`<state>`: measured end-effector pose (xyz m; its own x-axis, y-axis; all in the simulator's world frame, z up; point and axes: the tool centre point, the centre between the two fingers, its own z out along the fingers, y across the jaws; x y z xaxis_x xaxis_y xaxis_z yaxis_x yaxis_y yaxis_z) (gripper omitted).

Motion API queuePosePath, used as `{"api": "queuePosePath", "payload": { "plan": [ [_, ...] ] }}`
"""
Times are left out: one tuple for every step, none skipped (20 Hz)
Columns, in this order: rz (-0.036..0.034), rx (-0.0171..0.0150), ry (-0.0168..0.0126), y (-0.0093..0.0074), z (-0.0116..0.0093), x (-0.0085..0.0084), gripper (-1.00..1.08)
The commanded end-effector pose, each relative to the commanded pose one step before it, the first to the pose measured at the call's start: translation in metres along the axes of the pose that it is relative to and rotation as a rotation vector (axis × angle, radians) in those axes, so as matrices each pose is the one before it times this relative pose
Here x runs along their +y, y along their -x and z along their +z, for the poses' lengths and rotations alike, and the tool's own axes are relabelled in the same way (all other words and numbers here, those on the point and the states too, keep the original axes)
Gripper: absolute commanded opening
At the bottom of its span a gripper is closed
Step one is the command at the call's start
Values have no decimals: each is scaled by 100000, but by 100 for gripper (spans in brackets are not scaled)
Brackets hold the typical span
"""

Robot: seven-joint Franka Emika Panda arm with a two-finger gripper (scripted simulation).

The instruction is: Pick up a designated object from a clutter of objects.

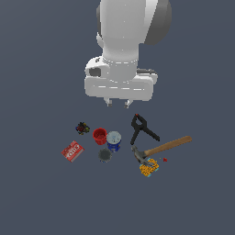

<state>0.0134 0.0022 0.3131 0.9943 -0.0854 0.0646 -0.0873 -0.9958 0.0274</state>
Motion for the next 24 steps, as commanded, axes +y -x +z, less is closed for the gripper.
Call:
{"api": "queuePosePath", "payload": {
  "plan": [
    [2332, 711, 1560, -215, 1204, -154, 28],
    [1062, 377, 700, -87, 548, -88, 28],
    [1105, 417, 723, -81, 582, -105, 28],
    [1144, 459, 741, -73, 615, -124, 28],
    [1179, 503, 752, -62, 647, -145, 28],
    [1208, 548, 756, -48, 676, -166, 28],
    [1193, 574, 730, -30, 683, -183, 28],
    [1160, 590, 690, -10, 677, -196, 28],
    [1124, 602, 647, 10, 672, -209, 28],
    [1092, 614, 604, 30, 666, -220, 28],
    [1062, 624, 561, 50, 660, -230, 28],
    [1030, 631, 516, 71, 654, -240, 28],
    [1000, 636, 470, 92, 647, -249, 28],
    [973, 639, 425, 113, 640, -256, 28],
    [945, 640, 378, 134, 633, -263, 28],
    [916, 637, 330, 156, 626, -270, 28],
    [892, 634, 284, 177, 618, -274, 28],
    [867, 628, 236, 198, 610, -278, 28],
    [842, 618, 188, 220, 603, -282, 28],
    [821, 608, 141, 241, 594, -283, 28],
    [796, 592, 94, 263, 587, -286, 28],
    [779, 579, 47, 283, 578, -284, 28],
    [756, 558, 1, 305, 571, -285, 28],
    [740, 539, -45, 325, 561, -283, 28]
  ]
}}
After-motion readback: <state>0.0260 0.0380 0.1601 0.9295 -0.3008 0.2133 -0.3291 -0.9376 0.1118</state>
